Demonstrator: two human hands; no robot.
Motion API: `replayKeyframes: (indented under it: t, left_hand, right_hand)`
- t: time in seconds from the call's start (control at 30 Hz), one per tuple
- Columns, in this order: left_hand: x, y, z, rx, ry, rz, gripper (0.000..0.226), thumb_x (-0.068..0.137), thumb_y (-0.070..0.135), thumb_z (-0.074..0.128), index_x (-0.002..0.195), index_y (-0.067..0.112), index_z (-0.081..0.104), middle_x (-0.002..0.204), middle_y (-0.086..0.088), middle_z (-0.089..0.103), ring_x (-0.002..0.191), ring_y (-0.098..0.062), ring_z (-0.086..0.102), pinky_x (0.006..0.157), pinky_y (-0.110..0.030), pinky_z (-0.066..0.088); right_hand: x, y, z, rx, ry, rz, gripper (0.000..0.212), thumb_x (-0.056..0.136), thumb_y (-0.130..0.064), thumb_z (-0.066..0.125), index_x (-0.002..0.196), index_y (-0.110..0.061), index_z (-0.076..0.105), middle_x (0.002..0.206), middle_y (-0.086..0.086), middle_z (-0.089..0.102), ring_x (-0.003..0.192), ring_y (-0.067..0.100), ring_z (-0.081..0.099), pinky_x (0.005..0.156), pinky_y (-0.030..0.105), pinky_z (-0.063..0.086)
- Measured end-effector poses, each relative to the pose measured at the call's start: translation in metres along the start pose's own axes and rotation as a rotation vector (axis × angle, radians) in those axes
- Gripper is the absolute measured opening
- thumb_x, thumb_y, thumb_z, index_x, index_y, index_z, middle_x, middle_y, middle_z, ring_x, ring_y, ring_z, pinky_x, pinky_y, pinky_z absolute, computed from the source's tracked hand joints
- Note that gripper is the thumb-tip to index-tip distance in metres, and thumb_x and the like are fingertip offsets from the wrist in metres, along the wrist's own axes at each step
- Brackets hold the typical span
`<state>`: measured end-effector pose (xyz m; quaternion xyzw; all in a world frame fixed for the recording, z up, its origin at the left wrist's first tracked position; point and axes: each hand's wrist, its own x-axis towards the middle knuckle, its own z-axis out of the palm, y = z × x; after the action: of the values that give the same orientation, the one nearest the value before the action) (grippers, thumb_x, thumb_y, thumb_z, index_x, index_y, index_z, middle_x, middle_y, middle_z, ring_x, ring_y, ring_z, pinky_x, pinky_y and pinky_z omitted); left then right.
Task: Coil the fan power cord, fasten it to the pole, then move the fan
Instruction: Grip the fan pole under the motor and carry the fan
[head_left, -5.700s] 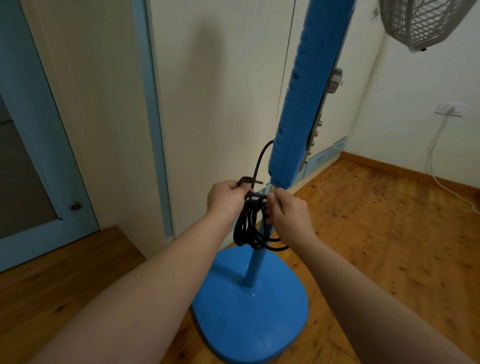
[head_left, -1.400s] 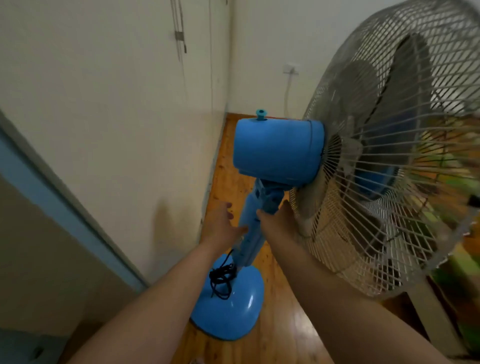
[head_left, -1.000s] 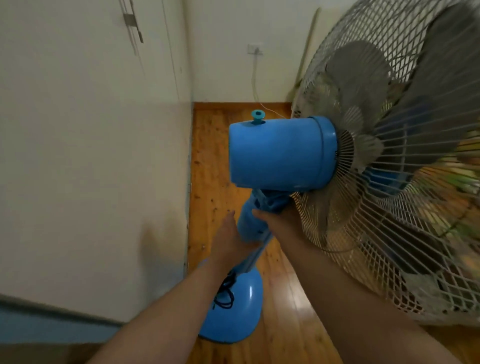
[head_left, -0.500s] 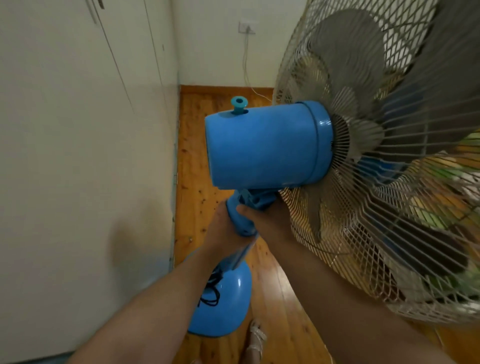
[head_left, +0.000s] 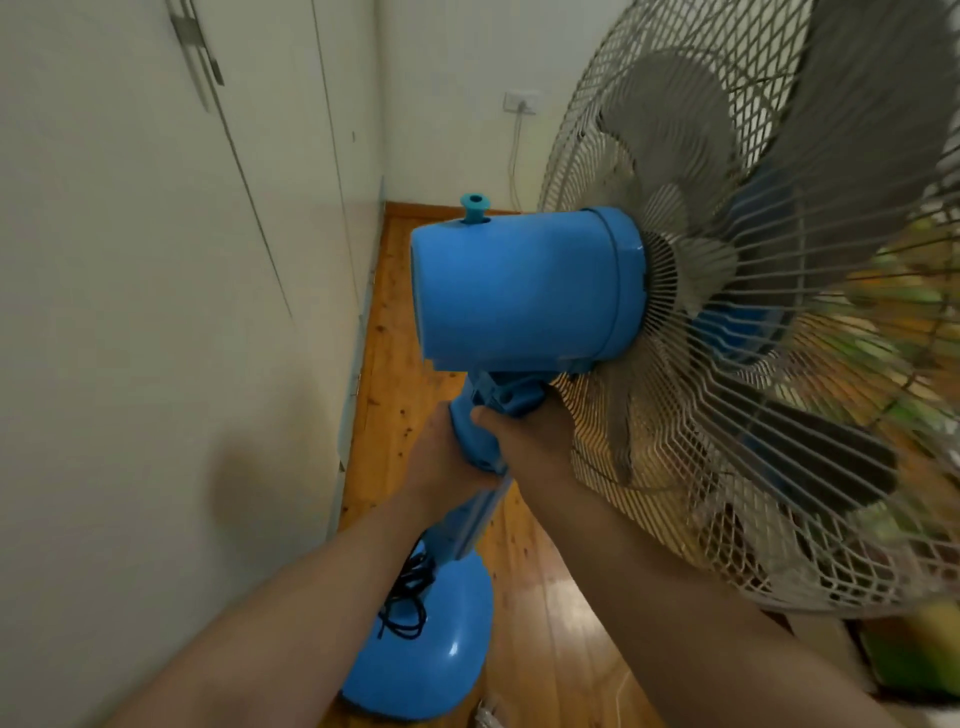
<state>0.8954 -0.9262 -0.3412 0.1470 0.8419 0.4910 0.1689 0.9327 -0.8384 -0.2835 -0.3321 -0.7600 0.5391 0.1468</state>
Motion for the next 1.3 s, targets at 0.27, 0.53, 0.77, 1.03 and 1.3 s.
replayKeyframes:
  t: [0.27,0.53,0.77,1.03,1.3]
  left_hand:
    - [0.046,0.070,-0.004,-0.032,0.132,0.092,0.067,0.055,0.017,0.087,0.098,0.019,0.037,0.090,0.008,0.044,0.089,-0.015,0.050,0.068,-0.024,0.042]
    - [0.092,0.125,-0.026,0.001,0.215,0.160,0.069,0.054,0.020,0.088,0.105,0.019,0.042,0.100,0.003,0.051,0.090,-0.012,0.050,0.062,-0.016,0.042]
    - [0.162,0.145,-0.053,0.029,0.223,0.182,0.077,0.047,0.031,0.089,0.108,0.025,0.041,0.095,0.011,0.052,0.088,-0.011,0.053,0.065,-0.022,0.043]
    - [0.264,0.177,-0.093,0.018,0.199,0.259,0.080,0.056,0.024,0.088,0.120,0.012,0.043,0.110,0.000,0.055,0.095,-0.015,0.052,0.074,-0.027,0.044]
    - [0.359,0.178,-0.112,0.014,0.187,0.231,0.075,0.058,0.022,0.087,0.118,0.011,0.043,0.105,0.003,0.051,0.091,-0.011,0.048,0.071,-0.024,0.039]
  right_hand:
    - [0.056,-0.063,-0.038,-0.055,-0.039,-0.157,0.038,0.069,-0.026,0.076,0.102,-0.012,0.063,0.106,0.006,0.069,0.099,0.024,0.065,0.074,0.028,0.049]
    - [0.105,-0.117,-0.049,-0.058,-0.004,-0.252,0.047,0.065,-0.035,0.077,0.103,-0.011,0.062,0.105,0.004,0.069,0.097,0.022,0.065,0.076,0.029,0.050]
    - [0.164,-0.160,-0.028,-0.049,0.029,-0.308,0.046,0.065,-0.035,0.078,0.100,-0.010,0.064,0.100,0.005,0.069,0.092,0.024,0.066,0.075,0.032,0.052]
    - [0.253,-0.217,0.007,0.040,0.099,-0.341,0.035,0.067,-0.028,0.076,0.095,-0.010,0.064,0.097,0.008,0.069,0.089,0.028,0.066,0.081,0.043,0.055]
    - [0.338,-0.240,0.044,0.052,0.092,-0.352,0.036,0.069,-0.025,0.075,0.098,-0.006,0.063,0.097,0.011,0.068,0.090,0.029,0.065,0.078,0.039,0.053]
